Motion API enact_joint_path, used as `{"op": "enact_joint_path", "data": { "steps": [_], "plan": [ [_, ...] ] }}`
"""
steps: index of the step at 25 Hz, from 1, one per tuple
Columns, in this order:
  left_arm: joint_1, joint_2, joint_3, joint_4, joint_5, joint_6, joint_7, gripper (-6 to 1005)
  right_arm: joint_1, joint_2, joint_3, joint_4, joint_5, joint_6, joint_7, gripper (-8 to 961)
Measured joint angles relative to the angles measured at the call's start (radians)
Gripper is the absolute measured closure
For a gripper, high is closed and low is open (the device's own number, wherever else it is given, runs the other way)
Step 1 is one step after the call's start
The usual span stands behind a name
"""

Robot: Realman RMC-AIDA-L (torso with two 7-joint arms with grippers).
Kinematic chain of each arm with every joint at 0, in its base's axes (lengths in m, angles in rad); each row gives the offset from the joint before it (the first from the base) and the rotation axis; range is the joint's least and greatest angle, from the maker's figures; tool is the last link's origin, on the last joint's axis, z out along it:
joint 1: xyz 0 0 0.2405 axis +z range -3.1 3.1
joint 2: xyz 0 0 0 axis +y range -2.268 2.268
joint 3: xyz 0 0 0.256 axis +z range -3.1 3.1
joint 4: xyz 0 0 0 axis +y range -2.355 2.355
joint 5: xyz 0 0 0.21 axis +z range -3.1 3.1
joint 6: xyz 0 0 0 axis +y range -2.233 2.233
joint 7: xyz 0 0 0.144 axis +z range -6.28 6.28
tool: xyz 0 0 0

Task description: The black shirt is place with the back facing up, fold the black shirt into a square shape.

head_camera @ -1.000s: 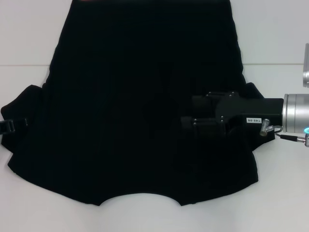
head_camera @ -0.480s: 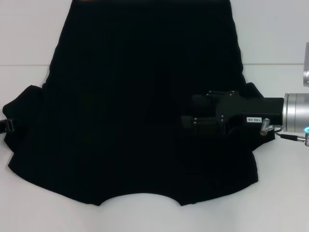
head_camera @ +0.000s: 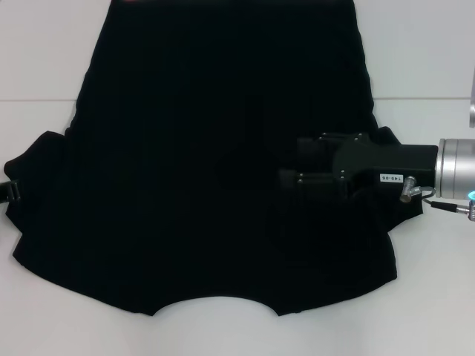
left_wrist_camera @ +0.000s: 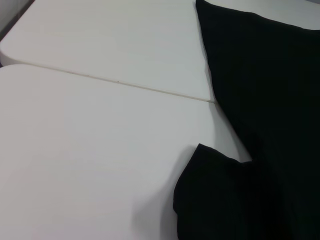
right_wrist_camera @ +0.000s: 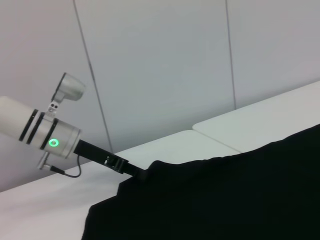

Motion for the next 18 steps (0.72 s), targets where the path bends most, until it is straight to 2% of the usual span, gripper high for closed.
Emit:
{"op": "enact_joint_path", "data": {
  "steps": [18],
  "plan": [
    [0.029, 0.0, -0.016, 0.053, -0.005, 0.0, -0.009, 998, 0.005, 0.009, -0.003, 0.03, 0.036, 0.044, -0.002, 135]
  ]
}}
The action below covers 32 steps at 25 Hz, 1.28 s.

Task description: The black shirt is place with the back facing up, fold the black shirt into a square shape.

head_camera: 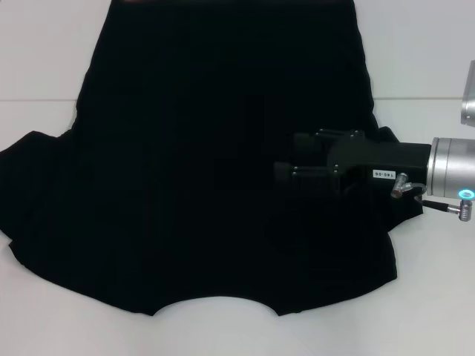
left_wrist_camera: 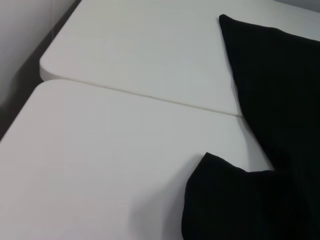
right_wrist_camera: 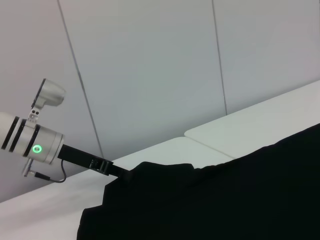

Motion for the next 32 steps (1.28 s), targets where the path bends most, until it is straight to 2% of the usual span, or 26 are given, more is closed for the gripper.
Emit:
{"op": "enact_joint_path", "data": {
  "steps": [14, 32],
  "plan": [
    [0.006, 0.003, 0.0, 0.023, 0.005, -0.009, 0.0, 997, 0.002, 0.001, -0.006, 0.012, 0.016, 0.008, 0.0, 135],
    [-0.027, 0.013, 0.009, 0.017, 0.006, -0.053, 0.019, 998, 0.002, 0.002, -0.004, 0.015, 0.016, 0.009, 0.0, 136]
  ]
}}
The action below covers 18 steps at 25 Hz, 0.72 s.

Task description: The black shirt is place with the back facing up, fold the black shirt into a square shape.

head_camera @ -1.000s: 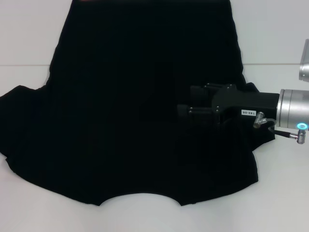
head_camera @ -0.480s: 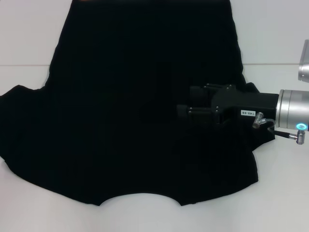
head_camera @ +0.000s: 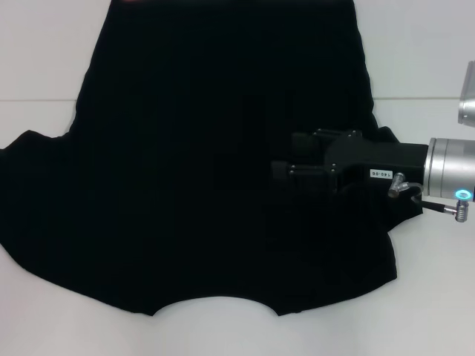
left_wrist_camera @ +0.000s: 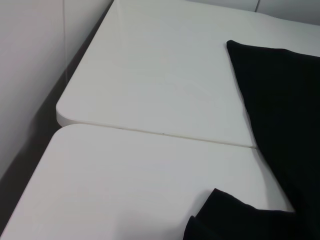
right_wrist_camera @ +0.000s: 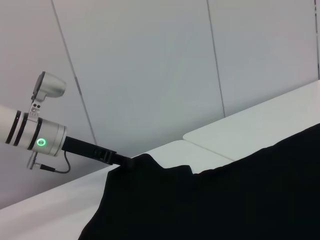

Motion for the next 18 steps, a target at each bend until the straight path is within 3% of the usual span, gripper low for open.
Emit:
{"op": "enact_joint_path", "data": {
  "steps": [12, 18],
  "plan": [
    [-0.012, -0.006, 0.036, 0.002, -0.007, 0.015, -0.002, 998, 0.0, 0.0, 0.004, 0.005, 0.0, 0.0, 0.0, 136],
    [-0.04, -0.038, 0.112, 0.023, -0.016, 0.03, 0.003, 997, -0.005, 0.0, 0.004, 0.005, 0.0, -0.005, 0.0, 136]
  ]
}}
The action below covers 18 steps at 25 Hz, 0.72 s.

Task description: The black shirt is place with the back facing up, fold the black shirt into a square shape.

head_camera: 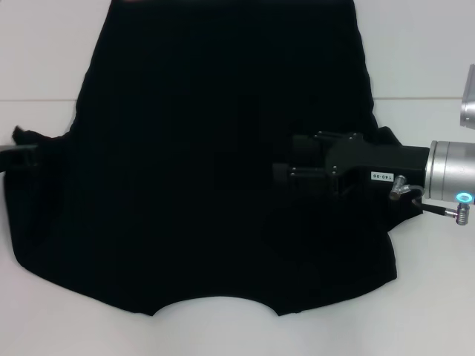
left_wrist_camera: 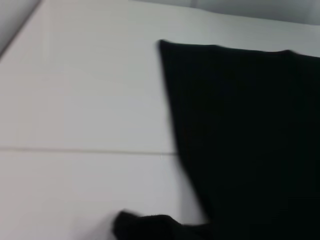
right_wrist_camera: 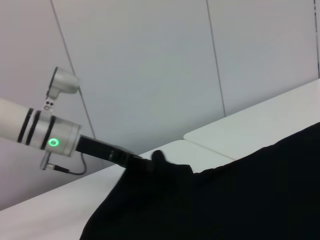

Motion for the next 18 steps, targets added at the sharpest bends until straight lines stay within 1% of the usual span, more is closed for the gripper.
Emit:
{"op": "enact_joint_path", "data": {
  "steps": [1, 4, 7, 12, 18],
  "plan": [
    [-0.002, -0.006, 0.029, 0.012, -0.016, 0.012, 0.0, 997, -0.001, 0.0, 0.0, 0.0, 0.0, -0.001, 0.0, 136],
    [-0.003, -0.014, 0.079, 0.032, -0.05, 0.04, 0.001, 997, -0.004, 0.0, 0.001, 0.0, 0.0, -0.002, 0.0, 136],
    [0.004, -0.027, 0.132, 0.061, -0.091, 0.079, 0.012, 998, -0.006, 0.0, 0.001, 0.002, 0.0, -0.003, -0.002, 136],
    [0.012, -0.049, 0.153, 0.084, -0.109, 0.158, 0.043, 998, -0.009, 0.0, -0.003, 0.004, 0.0, -0.005, -0.003, 136],
    [0.02, -0.05, 0.166, 0.018, -0.177, 0.235, 0.087, 998, -0.011, 0.0, -0.004, 0.009, 0.0, -0.006, -0.015, 137]
  ]
}}
